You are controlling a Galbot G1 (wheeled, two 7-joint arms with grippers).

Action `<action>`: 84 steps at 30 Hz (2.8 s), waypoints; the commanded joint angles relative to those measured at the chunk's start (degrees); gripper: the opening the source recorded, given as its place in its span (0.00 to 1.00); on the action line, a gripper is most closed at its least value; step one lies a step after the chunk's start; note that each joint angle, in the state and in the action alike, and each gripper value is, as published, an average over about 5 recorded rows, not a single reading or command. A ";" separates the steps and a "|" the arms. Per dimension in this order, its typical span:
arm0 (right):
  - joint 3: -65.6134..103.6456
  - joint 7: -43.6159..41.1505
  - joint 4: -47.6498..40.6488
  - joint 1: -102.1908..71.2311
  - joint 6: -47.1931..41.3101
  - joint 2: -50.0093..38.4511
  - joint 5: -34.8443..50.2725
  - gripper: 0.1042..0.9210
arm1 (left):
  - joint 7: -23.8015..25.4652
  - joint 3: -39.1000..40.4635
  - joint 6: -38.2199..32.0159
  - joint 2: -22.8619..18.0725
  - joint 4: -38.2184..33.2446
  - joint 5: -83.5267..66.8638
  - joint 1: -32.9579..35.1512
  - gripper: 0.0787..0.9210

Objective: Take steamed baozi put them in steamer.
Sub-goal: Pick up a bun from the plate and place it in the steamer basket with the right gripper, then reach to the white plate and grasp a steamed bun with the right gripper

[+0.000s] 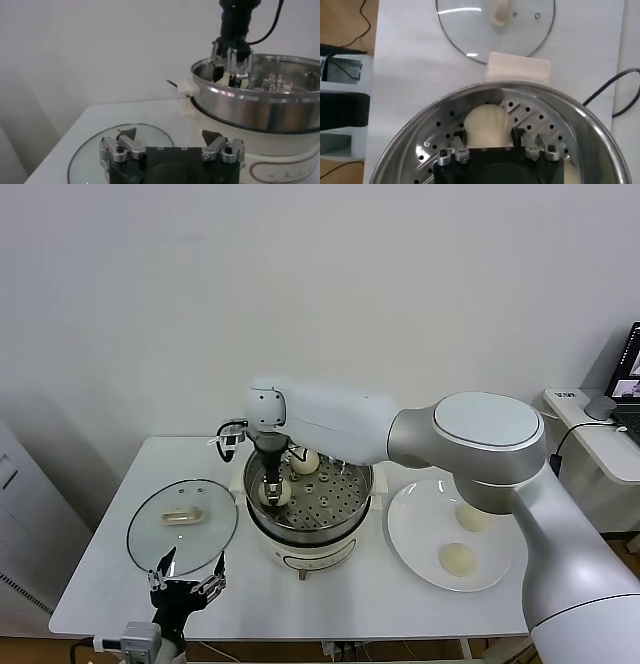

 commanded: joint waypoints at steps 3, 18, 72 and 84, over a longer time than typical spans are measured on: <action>0.68 -0.18 1.13 0.37 1.05 -1.02 -1.20 0.85 | 0.06 0.09 0.04 -0.61 0.32 0.13 -0.05 0.88; -1.84 -9.58 25.29 21.88 4.01 -35.14 0.92 0.88 | 1.37 -0.04 0.37 -0.07 1.47 0.00 -0.60 0.88; 40.69 -12.35 25.18 -38.00 24.51 -56.10 -34.68 0.88 | 2.54 -1.47 -0.21 1.18 2.37 0.66 3.87 0.88; 41.59 -11.82 25.01 -39.70 24.36 -55.02 -37.30 0.88 | 2.41 -1.43 -0.40 1.33 2.51 0.51 3.95 0.88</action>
